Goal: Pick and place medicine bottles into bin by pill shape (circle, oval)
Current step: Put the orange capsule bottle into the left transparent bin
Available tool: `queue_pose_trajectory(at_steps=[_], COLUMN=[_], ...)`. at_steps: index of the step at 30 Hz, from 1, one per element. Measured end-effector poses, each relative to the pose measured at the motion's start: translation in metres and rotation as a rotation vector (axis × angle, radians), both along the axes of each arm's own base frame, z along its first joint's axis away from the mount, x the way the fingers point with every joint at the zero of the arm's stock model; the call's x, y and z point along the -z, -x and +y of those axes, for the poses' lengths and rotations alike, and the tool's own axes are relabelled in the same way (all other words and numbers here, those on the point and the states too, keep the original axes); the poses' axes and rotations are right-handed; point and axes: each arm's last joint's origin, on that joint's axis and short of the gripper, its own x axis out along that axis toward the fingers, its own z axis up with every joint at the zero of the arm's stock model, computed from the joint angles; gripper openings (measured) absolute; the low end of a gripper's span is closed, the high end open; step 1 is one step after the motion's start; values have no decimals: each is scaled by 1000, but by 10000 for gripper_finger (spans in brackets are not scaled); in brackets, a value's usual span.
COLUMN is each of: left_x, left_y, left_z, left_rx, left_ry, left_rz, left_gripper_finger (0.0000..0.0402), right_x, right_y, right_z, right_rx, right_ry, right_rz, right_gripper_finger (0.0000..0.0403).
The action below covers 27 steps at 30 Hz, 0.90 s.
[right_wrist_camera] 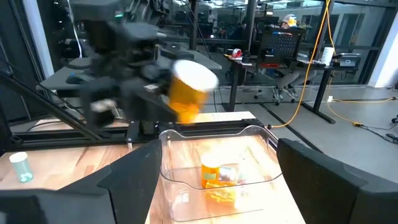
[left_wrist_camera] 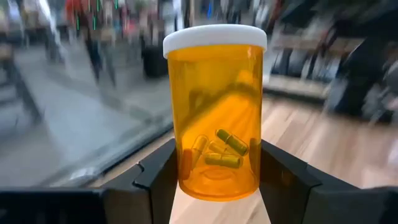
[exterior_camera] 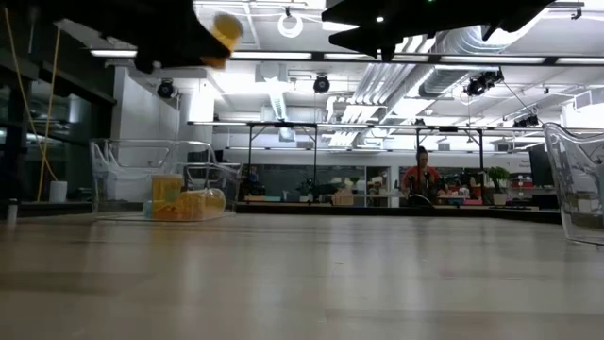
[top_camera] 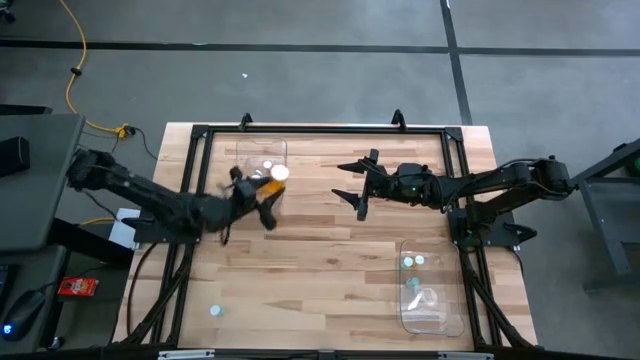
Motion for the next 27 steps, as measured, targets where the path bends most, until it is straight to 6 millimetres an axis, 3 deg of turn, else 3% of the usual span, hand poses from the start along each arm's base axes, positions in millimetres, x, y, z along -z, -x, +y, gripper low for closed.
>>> queue_pose_trajectory(at_steps=[5, 12, 17, 27], left_x=[-4, 6, 20, 44], left_y=[3, 26, 32, 25], left_z=[47, 92, 107, 117], left_rx=[-86, -236, -243, -241], left_ry=[186, 411, 566, 625], left_rz=[238, 348, 387, 524], left_gripper_finger=[177, 177, 177, 177], right_x=[0, 2, 2, 2], right_y=[0, 0, 0, 0], right_z=[0, 0, 0, 0], right_rx=[0, 0, 0, 0], right_ry=[0, -1, 0, 0], right_rz=[1, 21, 22, 22], right_gripper_finger=[312, 312, 312, 312])
